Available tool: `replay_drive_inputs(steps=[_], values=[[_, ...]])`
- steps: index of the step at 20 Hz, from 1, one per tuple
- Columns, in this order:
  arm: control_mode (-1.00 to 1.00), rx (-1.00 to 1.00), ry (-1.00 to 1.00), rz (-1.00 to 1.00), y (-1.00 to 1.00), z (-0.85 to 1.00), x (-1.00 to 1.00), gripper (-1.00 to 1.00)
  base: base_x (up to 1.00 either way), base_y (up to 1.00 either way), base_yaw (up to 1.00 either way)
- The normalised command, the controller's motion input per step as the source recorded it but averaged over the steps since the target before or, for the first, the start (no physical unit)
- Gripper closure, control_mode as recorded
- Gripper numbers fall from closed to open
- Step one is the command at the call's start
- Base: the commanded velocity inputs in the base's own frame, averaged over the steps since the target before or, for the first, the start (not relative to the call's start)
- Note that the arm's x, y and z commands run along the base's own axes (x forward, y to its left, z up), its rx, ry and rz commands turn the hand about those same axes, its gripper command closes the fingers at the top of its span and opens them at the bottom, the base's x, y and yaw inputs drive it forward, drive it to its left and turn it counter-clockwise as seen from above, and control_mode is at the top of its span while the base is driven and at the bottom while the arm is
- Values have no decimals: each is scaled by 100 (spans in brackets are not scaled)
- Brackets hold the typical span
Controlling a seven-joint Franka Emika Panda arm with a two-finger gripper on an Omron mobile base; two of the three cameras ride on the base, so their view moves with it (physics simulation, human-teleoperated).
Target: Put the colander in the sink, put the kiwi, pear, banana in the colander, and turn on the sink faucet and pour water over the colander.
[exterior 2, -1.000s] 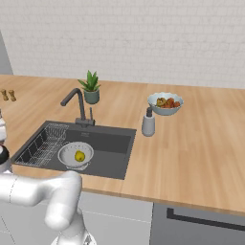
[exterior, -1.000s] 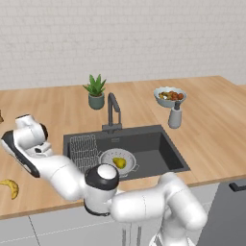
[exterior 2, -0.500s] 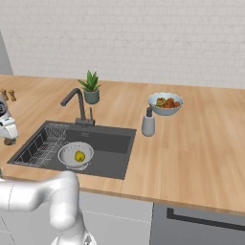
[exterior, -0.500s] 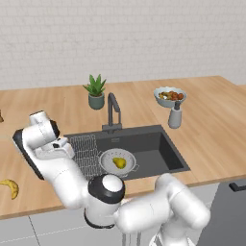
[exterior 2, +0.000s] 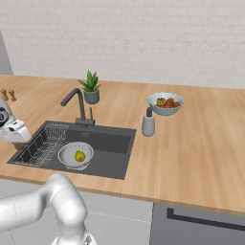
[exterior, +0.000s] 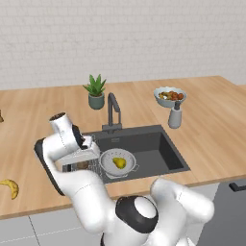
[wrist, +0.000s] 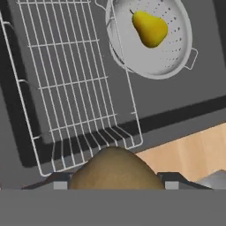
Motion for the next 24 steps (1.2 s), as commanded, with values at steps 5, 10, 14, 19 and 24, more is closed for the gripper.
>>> replay_drive_inputs(steps=[5,10,14,19,24], values=[[-100,1,0,28,-84,19,-20,100,0,0,0],[-100,2,1,20,-85,9,4,100,0,0,0],[-100,7,-2,26,-81,0,5,100,0,0,0],[-100,7,-4,29,-76,0,22,100,0,0,0],[-100,14,0,27,-53,-15,23,100,0,0,0]])
